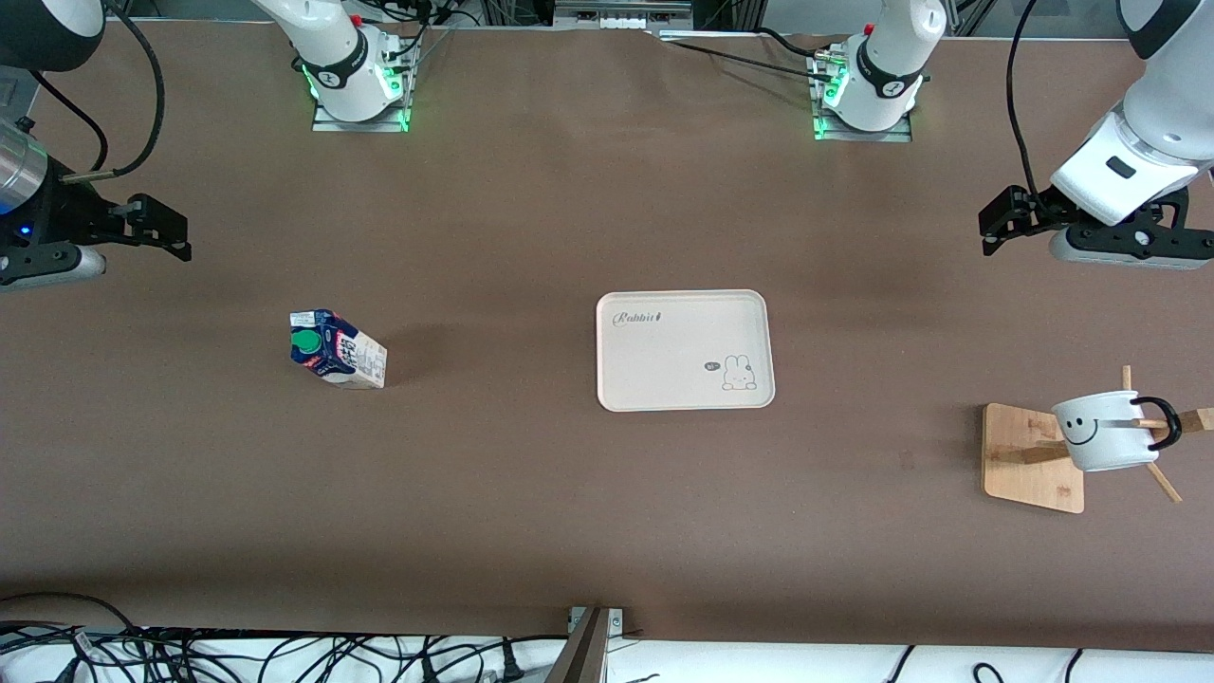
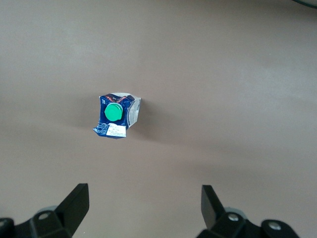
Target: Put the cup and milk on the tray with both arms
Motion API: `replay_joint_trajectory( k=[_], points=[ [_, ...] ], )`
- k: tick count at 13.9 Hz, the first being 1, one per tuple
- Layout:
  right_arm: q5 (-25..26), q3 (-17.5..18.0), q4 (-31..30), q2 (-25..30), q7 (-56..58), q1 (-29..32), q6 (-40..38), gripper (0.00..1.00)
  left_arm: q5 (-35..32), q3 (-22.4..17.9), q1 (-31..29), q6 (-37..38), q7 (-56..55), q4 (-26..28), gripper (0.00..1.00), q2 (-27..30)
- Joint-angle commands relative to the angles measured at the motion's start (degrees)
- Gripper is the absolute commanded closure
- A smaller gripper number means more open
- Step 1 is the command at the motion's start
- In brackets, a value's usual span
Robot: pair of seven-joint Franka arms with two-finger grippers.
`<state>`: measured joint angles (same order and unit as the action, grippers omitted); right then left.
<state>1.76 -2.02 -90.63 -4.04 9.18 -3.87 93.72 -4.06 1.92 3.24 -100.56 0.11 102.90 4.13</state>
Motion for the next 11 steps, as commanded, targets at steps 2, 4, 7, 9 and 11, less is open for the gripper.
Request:
replay_joint_trajectory(
  k=[2,4,7,9,11],
  points=[
    [-1.15,0.26,0.46,0.26,-0.04,0.53,-0.82,0.0,0.36,0.11,0.1,1.33,-0.02,-2.01,0.0,-0.88],
    [-1.15,0.35,0.46,0.26,-0.22,0.53,-0.82,0.0,0.36,0.11,0.1,1.33,-0.02,-2.01,0.0,-0.88],
    [-1.85,0.35,0.46,0.0,0.13,0.53,-0.73,0.0,0.36,0.11,0.1,1.34,-0.02,-2.09,0.0,-0.97],
    [-1.85,0.43,0.46,-0.09,0.57,0.27,-0.64,0.0,0.36,0.11,0.1,1.33,-0.02,-2.09,0.0,-0.88],
    [-1.85,0.52,0.37,-2.1,0.75,0.09,-0.47,0.0,0.36,0.11,0.1,1.42,-0.02,-2.01,0.0,-0.88]
  ],
)
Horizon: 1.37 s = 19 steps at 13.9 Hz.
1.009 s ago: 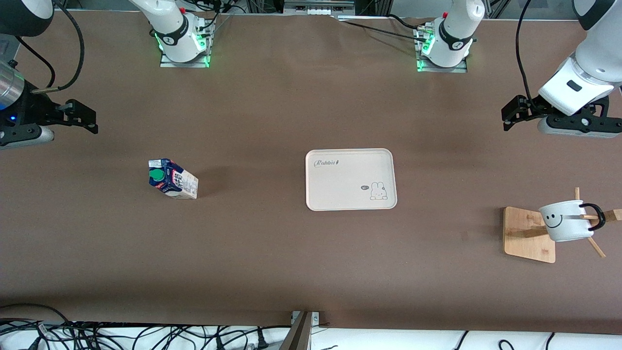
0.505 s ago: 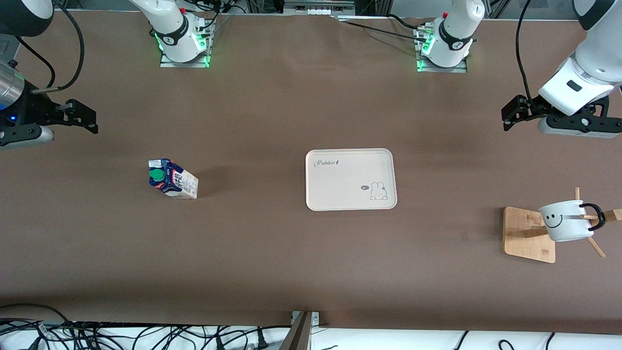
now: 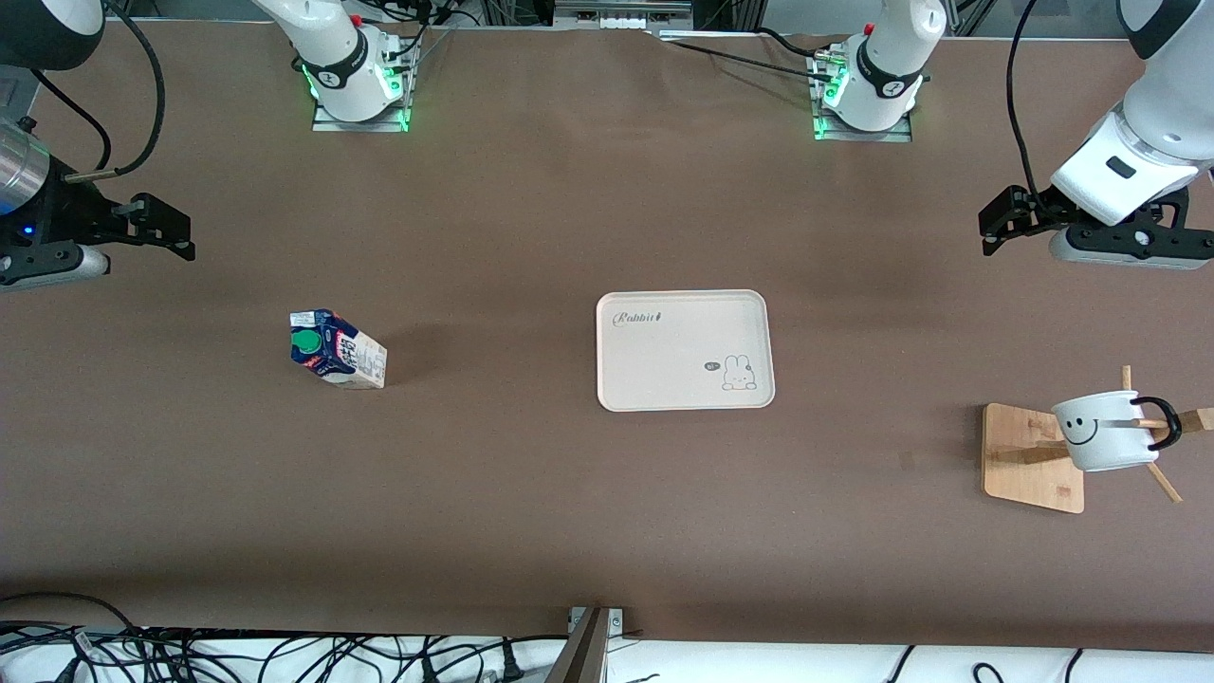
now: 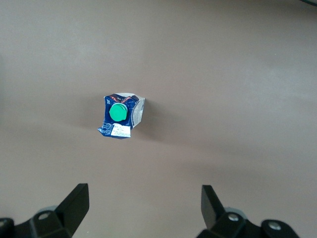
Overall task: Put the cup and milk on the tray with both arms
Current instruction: 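Reach the right gripper down and grasp the blue milk carton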
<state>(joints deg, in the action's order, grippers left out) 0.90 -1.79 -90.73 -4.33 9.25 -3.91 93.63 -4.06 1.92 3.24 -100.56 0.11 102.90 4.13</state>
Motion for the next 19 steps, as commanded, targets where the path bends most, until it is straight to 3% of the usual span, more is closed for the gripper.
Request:
replay_joint_trajectory(
  k=[1,6,11,15,19],
  points=[
    [-0.55,0.56,0.47,-4.69,0.59,-0.05,-0.55,0.0,0.45,0.11,0.1,1.42,-0.02,-2.0,0.0,-0.88],
    [-1.77,0.65,-1.37,-7.0,1.38,-0.49,1.02,0.0,0.36,0.11,0.1,1.34,-0.02,-2.09,0.0,-0.88],
    [-2.74,0.65,-9.36,-8.06,-8.45,-5.31,12.87,0.0,0.28,0.9,0.01,1.42,-0.02,-2.09,0.0,-0.97],
    [-2.65,0.65,-15.95,-9.03,-9.69,-6.29,22.89,0.0,0.28,0.9,0.01,1.42,-0.02,-2.09,0.0,-0.97],
    [-2.3,0.21,-17.2,-9.73,-8.64,-6.03,24.93,0.0,0.28,0.9,0.01,1.42,-0.02,-2.09,0.0,-0.88]
  ],
)
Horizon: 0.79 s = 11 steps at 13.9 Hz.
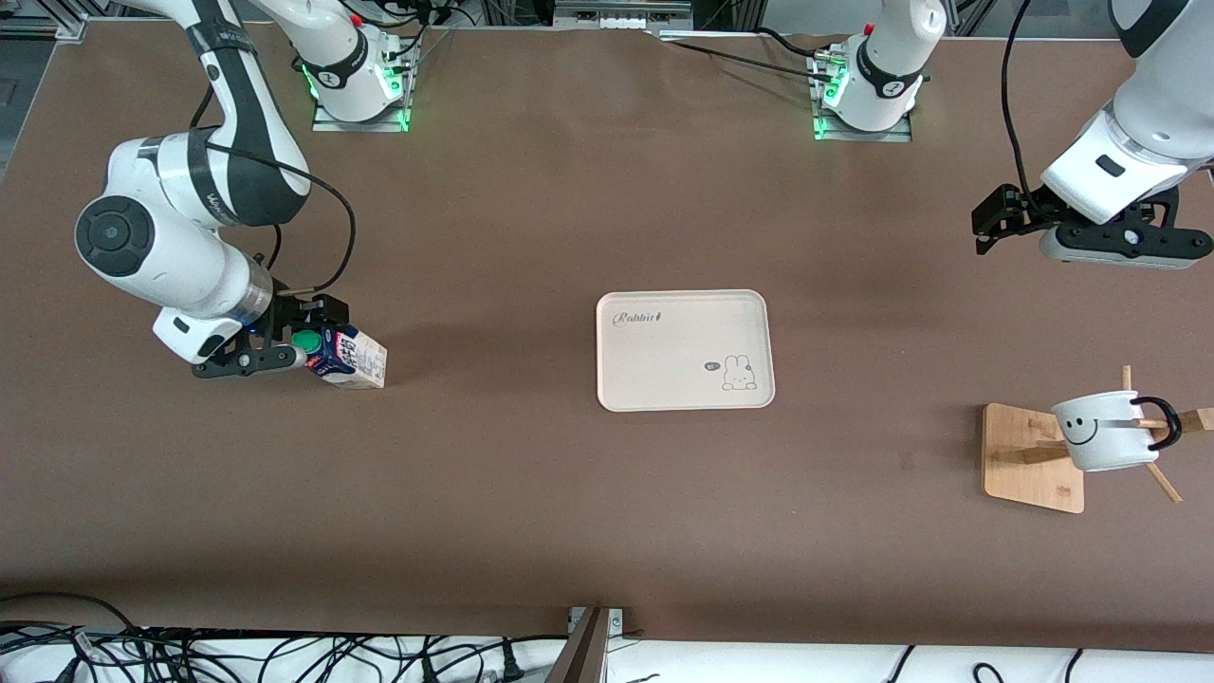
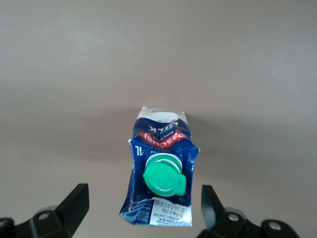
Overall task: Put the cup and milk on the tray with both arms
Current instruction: 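Reach the right gripper down and grasp the blue milk carton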
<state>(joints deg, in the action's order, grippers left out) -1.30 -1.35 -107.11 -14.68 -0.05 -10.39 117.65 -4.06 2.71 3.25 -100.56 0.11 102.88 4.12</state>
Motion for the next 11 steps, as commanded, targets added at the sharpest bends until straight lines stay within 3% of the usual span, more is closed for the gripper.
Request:
replay_joint_trajectory(
  k=[1,10,11],
  points=[
    [-0.11,-0.32,-0.82,0.53,0.75,0.63,1.08,0.0,0.28,0.11,0.0,1.42,-0.11,-2.07,0.0,-0.87],
    [-0.46,-0.41,-3.8,-1.4,0.49,0.89,5.66,0.01,0.28,0.11,0.0,1.42,-0.02,-2.07,0.0,-0.87],
    [-0.46,-0.41,-3.8,-1.49,0.49,0.89,5.57,0.08,0.28,0.11,0.0,1.42,-0.11,-2.07,0.0,-0.87]
  ],
)
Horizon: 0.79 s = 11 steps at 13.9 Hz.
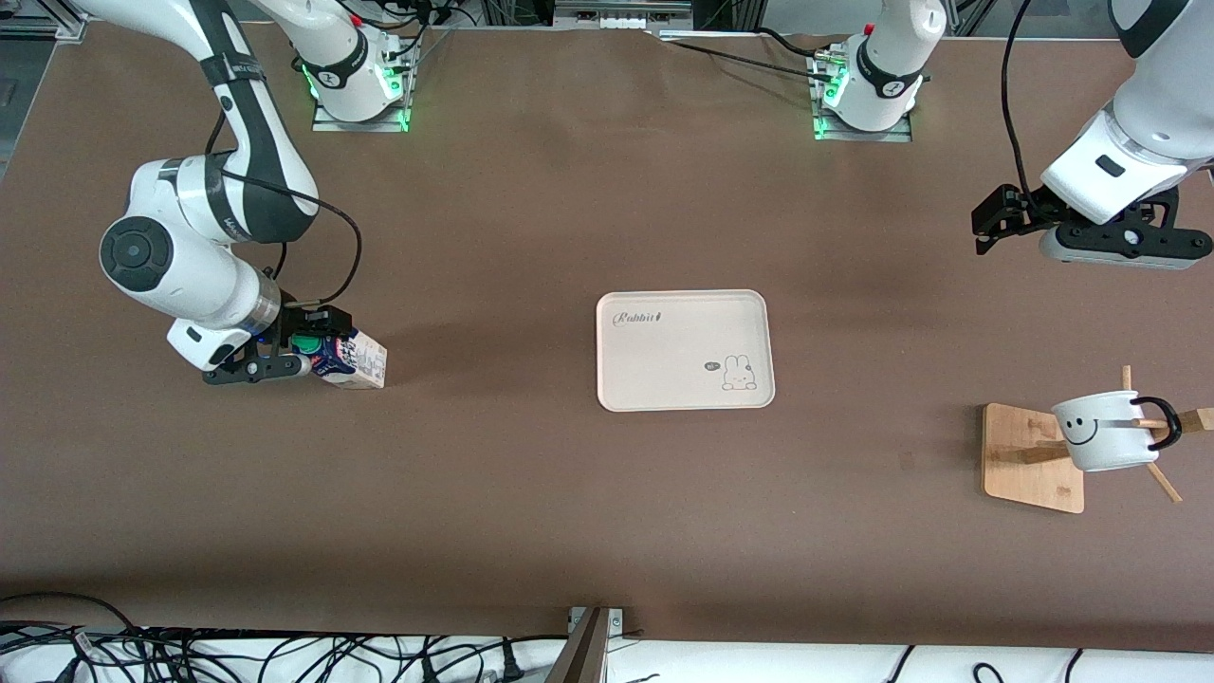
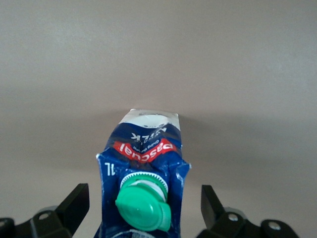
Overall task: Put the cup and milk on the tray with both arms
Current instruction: 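Reach the right gripper down and grasp the blue milk carton, then carry the milk carton with the right gripper over the white tray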
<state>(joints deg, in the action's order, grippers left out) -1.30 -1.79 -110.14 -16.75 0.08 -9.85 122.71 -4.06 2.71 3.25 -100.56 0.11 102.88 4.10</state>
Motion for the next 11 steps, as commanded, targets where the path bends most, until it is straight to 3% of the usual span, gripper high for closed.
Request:
replay_joint_trajectory(
  k=[1,2,4,11],
  points=[
    [-0.46,-0.05,-0.78,0.58,0.36,0.35,0.43,0.18,0.28,0.11,0.0,1.42,-0.11,-2.07,0.0,-0.94],
    [-0.46,-0.05,-0.78,0.66,0.36,0.35,0.34,0.31,0.28,0.11,0.0,1.42,-0.11,-2.07,0.0,-0.94],
    [-0.46,-0.05,-0.78,0.58,0.45,0.35,0.25,0.45,0.28,0.11,0.0,1.42,-0.11,-2.07,0.0,-0.94],
    [-0.55,0.47,2.55,0.84,0.1,-0.17,-3.42,0.47,0.28,0.11,0.0,1.42,-0.11,-2.07,0.0,-0.94]
  ],
)
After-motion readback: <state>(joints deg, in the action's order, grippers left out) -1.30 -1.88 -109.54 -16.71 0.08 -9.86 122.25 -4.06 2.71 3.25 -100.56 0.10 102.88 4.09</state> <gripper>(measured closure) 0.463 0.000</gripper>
